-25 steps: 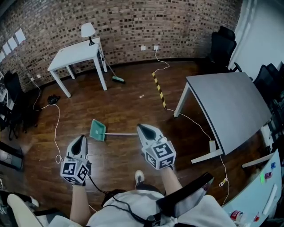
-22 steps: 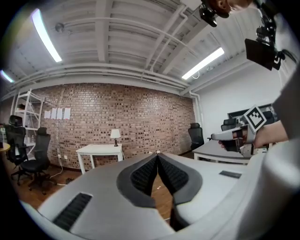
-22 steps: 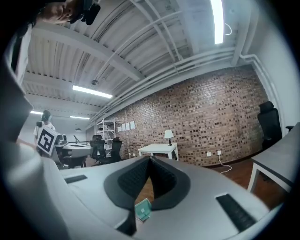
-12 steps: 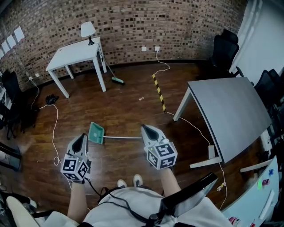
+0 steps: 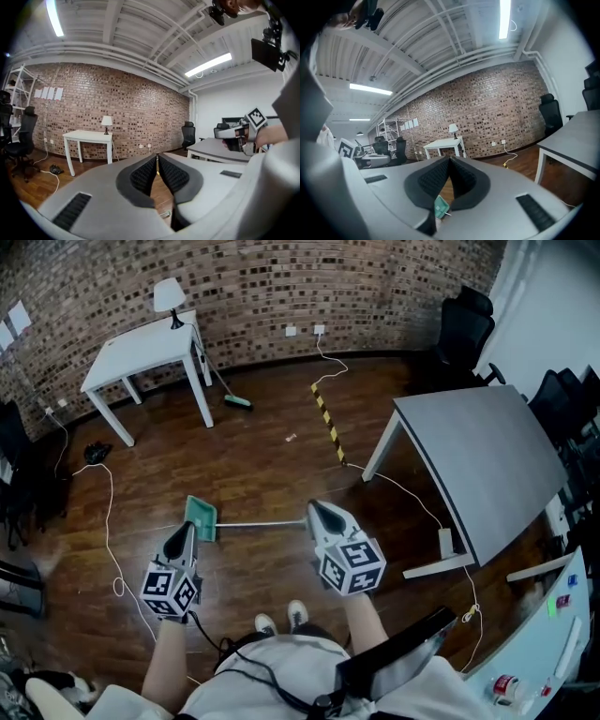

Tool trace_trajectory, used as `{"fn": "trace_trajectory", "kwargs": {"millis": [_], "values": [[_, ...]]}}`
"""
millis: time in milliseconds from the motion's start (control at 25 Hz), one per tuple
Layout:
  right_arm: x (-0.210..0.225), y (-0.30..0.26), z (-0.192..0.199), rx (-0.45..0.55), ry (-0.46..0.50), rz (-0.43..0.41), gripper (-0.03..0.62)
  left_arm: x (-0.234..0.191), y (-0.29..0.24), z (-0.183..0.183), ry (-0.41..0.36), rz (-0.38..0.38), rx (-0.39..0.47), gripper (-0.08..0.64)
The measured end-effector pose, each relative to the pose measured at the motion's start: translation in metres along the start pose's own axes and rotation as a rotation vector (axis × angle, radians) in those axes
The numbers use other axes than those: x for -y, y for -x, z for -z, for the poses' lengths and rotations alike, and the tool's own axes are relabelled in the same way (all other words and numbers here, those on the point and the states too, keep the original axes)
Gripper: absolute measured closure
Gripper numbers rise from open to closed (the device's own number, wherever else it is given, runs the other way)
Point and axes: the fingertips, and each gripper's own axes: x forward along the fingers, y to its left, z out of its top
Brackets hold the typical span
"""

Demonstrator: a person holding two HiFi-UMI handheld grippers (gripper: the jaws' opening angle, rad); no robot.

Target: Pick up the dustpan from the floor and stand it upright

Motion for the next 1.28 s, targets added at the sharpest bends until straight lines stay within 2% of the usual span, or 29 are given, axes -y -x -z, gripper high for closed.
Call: {"fn": "trace_trajectory", "kwargs": {"millis": [160,320,400,480,600,680,800,1000,1160,1280], "values": [[0.009,0.007,0.001,0.007,0.056,0.075,0.610,0.009,-0.027,0.054,-0.017,0.064,-0.051,0.532],[0.035,0.014,0.027,-0.012,0.059,0.125,0.609,0.044,-0.077,0.106,-0.008,0.235,-0.117,0.473],[0.059,0.021,0.047,-0.029,0.052,0.160,0.609,0.069,-0.109,0.133,-0.002,0.289,-0.141,0.445],[0.084,0.022,0.070,-0.034,0.029,0.183,0.609,0.084,-0.144,0.164,-0.004,0.301,-0.154,0.445],[0.121,0.011,0.110,-0.017,0.014,0.203,0.609,0.091,-0.197,0.223,-0.030,0.258,-0.150,0.436],[0.148,0.005,0.140,0.004,0.037,0.206,0.609,0.102,-0.233,0.270,-0.037,0.243,-0.135,0.436],[0.193,-0.006,0.194,0.022,0.066,0.195,0.609,0.124,-0.286,0.346,-0.029,0.272,-0.113,0.433],[0.262,-0.030,0.309,0.068,-0.041,0.206,0.609,0.144,-0.351,0.488,-0.013,0.375,-0.122,0.433],[0.298,-0.051,0.392,0.082,0.037,0.187,0.609,0.156,-0.396,0.609,-0.010,0.443,-0.159,0.416],[0.317,-0.067,0.443,0.107,0.087,0.202,0.609,0.162,-0.422,0.682,-0.016,0.502,-0.187,0.394]]}}
